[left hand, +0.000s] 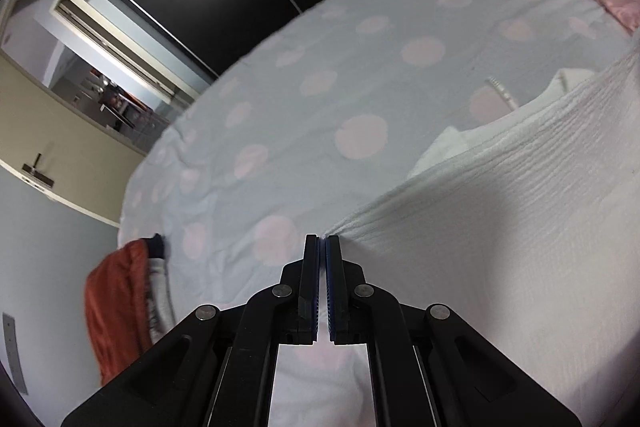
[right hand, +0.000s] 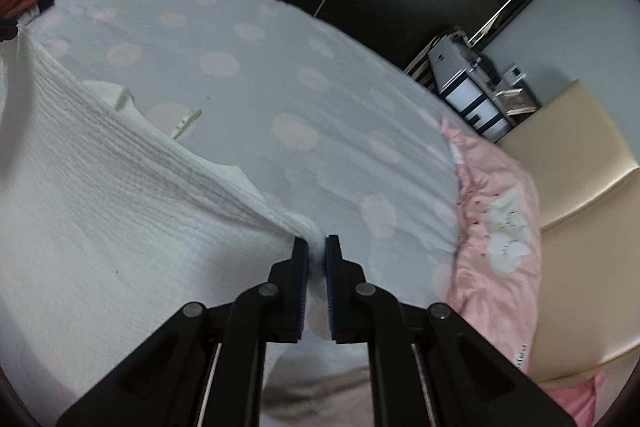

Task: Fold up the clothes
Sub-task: 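Lower the white garment onto the bed and open both tools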

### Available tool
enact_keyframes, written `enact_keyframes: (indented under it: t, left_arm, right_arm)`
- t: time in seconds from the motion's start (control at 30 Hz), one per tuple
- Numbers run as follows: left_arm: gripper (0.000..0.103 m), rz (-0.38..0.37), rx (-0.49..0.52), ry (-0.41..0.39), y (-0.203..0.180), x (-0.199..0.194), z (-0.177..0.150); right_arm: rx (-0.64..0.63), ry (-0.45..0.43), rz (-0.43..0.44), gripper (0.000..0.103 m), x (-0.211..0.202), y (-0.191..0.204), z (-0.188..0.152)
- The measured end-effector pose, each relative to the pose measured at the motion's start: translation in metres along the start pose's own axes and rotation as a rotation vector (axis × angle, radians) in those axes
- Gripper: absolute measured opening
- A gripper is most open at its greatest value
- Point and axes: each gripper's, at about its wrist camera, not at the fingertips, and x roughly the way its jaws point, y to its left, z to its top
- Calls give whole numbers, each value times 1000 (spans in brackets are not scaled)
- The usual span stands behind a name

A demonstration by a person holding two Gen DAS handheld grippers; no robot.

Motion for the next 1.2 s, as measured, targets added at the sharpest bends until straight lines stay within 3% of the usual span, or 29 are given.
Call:
enact_keyframes:
  t: [0.27, 0.4, 0.57, 0.63, 0.7, 0.83, 1.03, 1.2]
  left_arm:
    - [3, -56, -12, 91, -20, 100, 21]
    - [4, -69, -26, 99, -28, 126, 23]
    - [7, -93, -128, 70, -27, 136, 21]
    - [7, -101, -151, 73, -27, 136, 20]
    - [15, -115, -152, 90, -26, 132, 21]
    - [31, -113, -211, 82, -10, 106, 22]
    - [32, -117, -347, 58, 26, 48, 9]
    - [32, -145, -452, 85, 35, 2, -29]
  right_arm:
    - [41, 116, 49, 8, 106, 15, 5]
    - [70, 134, 84, 8, 129, 18, 1]
    - [121, 143, 120, 10, 140, 14, -4]
    - [151, 152, 148, 11, 141, 9, -5]
    - [213, 169, 183, 15, 139, -1, -4]
    - [374, 179, 249, 32, 123, -30, -6]
    - [537, 159, 259, 35, 77, -65, -26]
    - [630, 147, 349, 35, 30, -59, -67]
